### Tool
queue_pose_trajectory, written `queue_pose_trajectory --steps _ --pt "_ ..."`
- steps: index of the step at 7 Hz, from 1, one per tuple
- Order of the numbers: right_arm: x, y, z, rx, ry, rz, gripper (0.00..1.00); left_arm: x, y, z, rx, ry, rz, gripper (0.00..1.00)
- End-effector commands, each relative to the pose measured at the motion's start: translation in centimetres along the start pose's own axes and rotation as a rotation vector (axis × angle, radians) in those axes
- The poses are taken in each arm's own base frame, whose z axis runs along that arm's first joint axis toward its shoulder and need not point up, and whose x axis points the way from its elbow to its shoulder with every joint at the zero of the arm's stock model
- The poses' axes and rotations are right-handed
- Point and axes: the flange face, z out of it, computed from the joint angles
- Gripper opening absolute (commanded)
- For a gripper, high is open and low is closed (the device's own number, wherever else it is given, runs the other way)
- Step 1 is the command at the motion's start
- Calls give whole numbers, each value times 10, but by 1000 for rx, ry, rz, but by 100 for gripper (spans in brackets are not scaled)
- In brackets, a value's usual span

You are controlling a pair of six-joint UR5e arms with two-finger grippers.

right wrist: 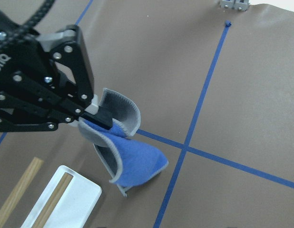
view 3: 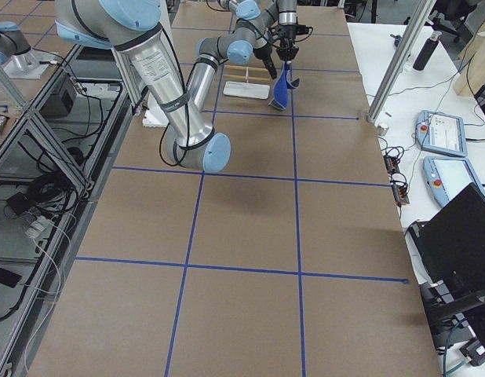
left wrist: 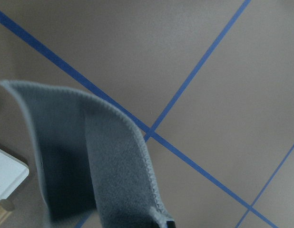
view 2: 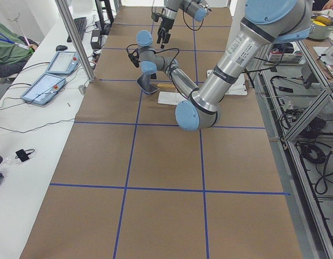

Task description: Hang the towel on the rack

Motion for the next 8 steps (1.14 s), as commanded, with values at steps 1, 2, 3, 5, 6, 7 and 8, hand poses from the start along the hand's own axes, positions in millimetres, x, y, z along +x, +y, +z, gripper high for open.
queue_pose_trajectory --steps 1,2,3,5,6,7,8 --pt "74 -24 0 -54 44 74 100 -4 21 -20 -29 27 15 0" --pt "110 -41 17 -113 72 130 100 -24 28 -31 -39 27 24 0" --pt "139 -52 40 -147 121 120 100 -41 34 -41 -67 16 28 0" --pt "223 -80 68 -230 189 82 100 -86 34 -55 -138 -47 28 0" --pt "262 -93 65 -247 209 45 100 -99 29 -54 -138 -57 67 0" --pt "290 -100 67 -269 216 31 100 -118 24 -57 -158 -80 86 0" --pt "307 -106 69 -277 230 24 100 -139 11 -66 -177 -89 113 0"
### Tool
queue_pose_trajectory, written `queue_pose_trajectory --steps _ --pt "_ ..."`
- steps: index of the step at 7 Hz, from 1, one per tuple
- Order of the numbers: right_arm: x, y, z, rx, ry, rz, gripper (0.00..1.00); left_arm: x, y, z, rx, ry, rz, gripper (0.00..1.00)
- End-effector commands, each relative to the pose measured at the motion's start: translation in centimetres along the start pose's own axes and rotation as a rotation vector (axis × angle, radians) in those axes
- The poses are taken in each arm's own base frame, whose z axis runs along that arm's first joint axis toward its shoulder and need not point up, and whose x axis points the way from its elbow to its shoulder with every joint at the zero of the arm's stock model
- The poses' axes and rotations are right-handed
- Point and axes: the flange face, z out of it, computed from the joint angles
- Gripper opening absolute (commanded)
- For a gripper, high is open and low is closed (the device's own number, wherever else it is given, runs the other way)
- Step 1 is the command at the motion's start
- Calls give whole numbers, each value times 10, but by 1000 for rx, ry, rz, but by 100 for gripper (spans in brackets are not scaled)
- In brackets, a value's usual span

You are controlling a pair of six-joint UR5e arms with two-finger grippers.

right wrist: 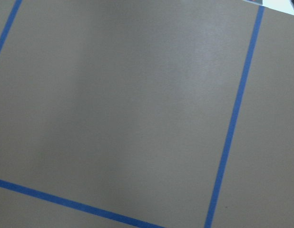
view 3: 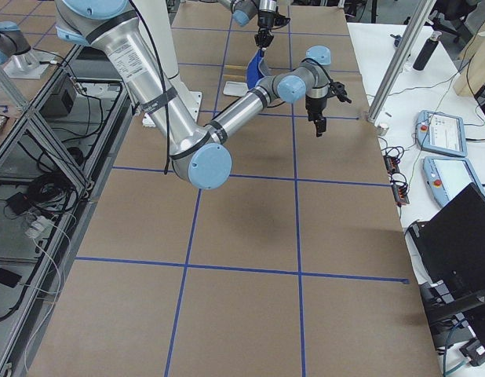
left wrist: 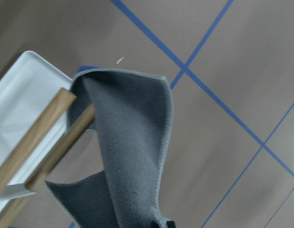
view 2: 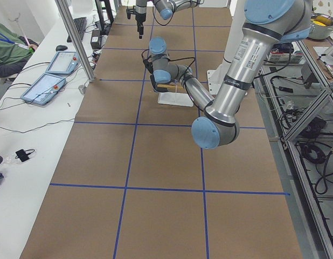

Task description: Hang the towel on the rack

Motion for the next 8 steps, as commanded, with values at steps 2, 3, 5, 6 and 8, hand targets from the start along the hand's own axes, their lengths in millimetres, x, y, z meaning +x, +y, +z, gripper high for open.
queue_pose_trajectory --steps 2,3,5,6,8 --pt "53 -17 9 -26 37 -28 100 -85 -37 -20 -12 -55 104 0" --pt "74 -22 11 -37 52 -39 100 -94 -46 -19 -5 -67 117 0" --pt "155 -33 4 -83 16 -114 100 -105 -66 -21 20 -83 131 0" --pt "187 -32 -3 -86 15 -137 100 -111 -72 -16 29 -92 134 0" --pt "218 -25 -5 -92 23 -161 100 -116 -84 -11 69 -103 178 84"
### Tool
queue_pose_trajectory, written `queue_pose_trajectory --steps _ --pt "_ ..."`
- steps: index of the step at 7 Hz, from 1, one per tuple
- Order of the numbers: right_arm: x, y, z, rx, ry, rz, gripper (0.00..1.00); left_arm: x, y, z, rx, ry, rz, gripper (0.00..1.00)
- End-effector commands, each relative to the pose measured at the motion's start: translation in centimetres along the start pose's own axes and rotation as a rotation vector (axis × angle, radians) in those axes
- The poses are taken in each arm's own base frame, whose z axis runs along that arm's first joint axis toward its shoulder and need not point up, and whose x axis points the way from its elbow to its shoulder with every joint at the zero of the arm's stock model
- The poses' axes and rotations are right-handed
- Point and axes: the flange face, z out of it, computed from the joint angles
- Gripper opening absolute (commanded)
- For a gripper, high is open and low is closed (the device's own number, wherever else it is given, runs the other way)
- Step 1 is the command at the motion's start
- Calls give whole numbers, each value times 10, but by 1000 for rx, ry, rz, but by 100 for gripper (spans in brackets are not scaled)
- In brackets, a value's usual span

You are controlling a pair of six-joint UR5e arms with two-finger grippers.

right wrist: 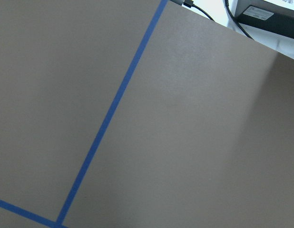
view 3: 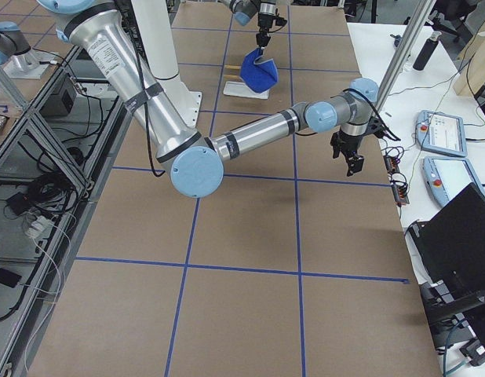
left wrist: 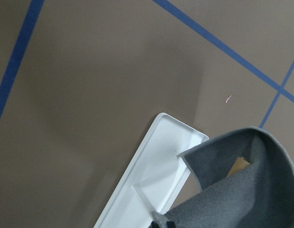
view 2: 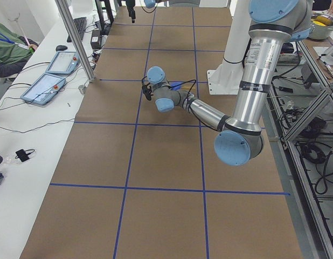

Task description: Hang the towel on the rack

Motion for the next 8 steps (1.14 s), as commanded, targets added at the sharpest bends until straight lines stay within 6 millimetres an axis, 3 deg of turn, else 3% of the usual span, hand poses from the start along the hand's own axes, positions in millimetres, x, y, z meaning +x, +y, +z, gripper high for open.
queue_pose_trajectory --steps 1,3,4,6,8 --pt "29 11 -4 -2 -7 -10 100 -4 -10 3 48 -7 56 98" --pt "62 30 -6 -9 -2 9 100 -6 -29 -10 148 -2 77 98" --pt "98 49 -6 -19 10 45 100 -15 -52 -30 225 -17 177 98" --pt "155 109 17 -68 10 137 100 -56 -117 -70 309 -134 350 98" --pt "195 175 46 -126 21 211 100 -86 -157 -125 342 -301 495 98"
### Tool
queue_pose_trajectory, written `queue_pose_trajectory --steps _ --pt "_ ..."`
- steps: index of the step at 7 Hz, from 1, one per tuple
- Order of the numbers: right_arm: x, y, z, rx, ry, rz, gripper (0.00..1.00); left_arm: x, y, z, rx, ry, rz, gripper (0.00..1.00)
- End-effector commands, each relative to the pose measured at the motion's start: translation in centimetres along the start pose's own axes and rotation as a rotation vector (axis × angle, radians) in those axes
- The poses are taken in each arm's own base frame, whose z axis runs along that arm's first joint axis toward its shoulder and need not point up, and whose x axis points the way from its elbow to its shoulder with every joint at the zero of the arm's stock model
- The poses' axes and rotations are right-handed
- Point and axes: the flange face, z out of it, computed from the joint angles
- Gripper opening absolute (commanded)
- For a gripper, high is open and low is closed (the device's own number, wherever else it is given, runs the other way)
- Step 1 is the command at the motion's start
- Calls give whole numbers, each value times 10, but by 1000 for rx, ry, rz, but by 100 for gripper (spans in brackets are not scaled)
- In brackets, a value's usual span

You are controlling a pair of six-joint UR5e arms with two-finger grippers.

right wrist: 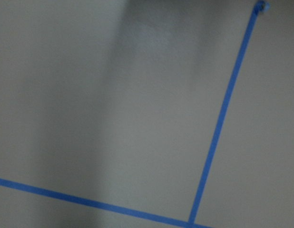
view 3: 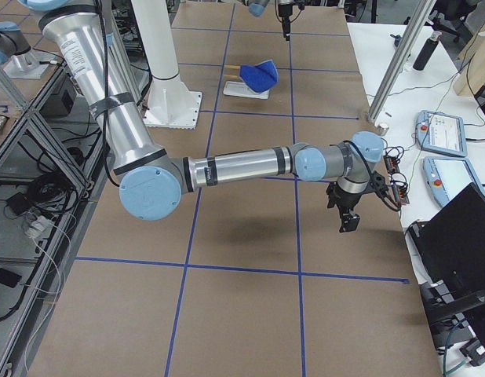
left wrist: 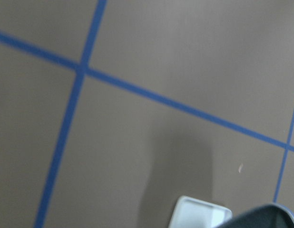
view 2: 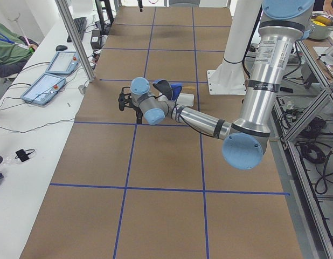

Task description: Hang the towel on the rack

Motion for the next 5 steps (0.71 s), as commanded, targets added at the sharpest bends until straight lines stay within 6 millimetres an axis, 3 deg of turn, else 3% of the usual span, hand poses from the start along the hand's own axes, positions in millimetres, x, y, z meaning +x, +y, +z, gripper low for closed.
queue_pose_trajectory --steps 1,3,4,5 --pt "59 69 27 -45 5 80 100 -61 -36 -36 16 -173 163 98" --pt "85 128 29 -48 9 91 100 -125 -55 -75 -87 -343 255 98" --pt "87 139 33 -55 9 97 100 -169 -61 -104 -122 -373 214 98" --pt "83 138 27 -47 0 98 100 -225 -60 -121 -168 -389 223 98"
